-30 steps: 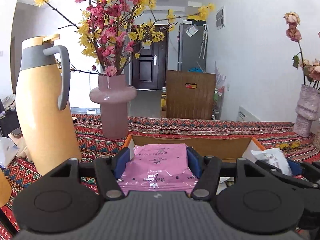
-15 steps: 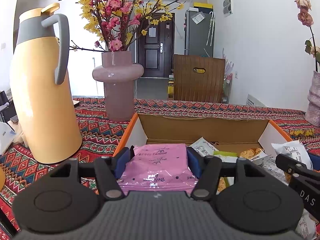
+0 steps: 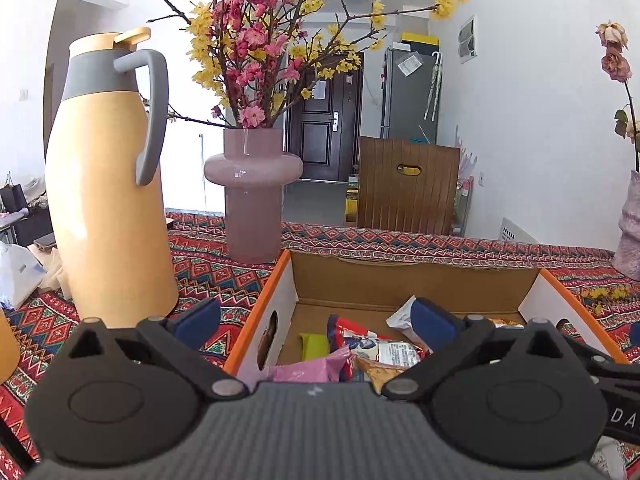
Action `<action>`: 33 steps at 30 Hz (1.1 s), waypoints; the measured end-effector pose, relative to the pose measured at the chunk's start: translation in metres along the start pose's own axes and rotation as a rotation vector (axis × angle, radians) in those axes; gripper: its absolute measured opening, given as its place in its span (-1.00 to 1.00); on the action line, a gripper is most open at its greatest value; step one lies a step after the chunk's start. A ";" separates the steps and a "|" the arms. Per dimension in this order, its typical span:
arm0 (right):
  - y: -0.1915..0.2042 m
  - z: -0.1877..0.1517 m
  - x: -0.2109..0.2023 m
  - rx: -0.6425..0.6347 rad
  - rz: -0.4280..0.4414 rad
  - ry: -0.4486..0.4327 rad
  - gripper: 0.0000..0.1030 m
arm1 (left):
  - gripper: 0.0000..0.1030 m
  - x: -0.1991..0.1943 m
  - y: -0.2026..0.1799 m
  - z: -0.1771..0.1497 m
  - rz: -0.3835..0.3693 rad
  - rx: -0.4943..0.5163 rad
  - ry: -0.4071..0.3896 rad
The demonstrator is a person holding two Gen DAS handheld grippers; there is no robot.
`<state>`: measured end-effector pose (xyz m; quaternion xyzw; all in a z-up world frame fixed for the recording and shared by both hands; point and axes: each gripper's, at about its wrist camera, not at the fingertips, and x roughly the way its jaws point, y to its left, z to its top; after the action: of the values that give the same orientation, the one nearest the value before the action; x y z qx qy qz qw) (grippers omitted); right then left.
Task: Organize snacks
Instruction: 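Open both tools to release the packets inside the box, then withdraw both tools from the box back over the remaining packets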
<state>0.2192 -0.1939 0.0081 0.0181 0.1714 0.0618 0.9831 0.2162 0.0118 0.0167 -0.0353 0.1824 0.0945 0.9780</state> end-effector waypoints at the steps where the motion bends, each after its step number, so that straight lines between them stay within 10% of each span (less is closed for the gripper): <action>1: 0.000 0.000 0.000 -0.001 0.001 0.004 1.00 | 1.00 0.000 0.000 0.000 0.001 0.001 0.002; 33: -0.011 0.017 -0.074 -0.014 0.030 -0.110 1.00 | 1.00 -0.062 0.010 0.021 -0.075 -0.026 0.041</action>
<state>0.1572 -0.2145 0.0479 0.0174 0.1162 0.0768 0.9901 0.1644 0.0132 0.0587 -0.0569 0.1996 0.0593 0.9764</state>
